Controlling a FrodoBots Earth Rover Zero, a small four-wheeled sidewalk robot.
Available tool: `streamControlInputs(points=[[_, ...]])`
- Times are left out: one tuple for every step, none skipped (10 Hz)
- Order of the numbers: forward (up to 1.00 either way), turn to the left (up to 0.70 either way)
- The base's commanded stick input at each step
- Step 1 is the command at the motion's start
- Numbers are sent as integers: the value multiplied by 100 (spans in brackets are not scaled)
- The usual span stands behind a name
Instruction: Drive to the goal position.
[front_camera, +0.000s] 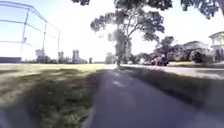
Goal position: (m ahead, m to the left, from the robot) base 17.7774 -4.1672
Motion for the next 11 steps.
streamControlInputs(points=[[100,0],[100,0],[100,0],[100,0],[100,0],[100,0],[100,0],[100,0],[100,0],[100,0],[100,0]])
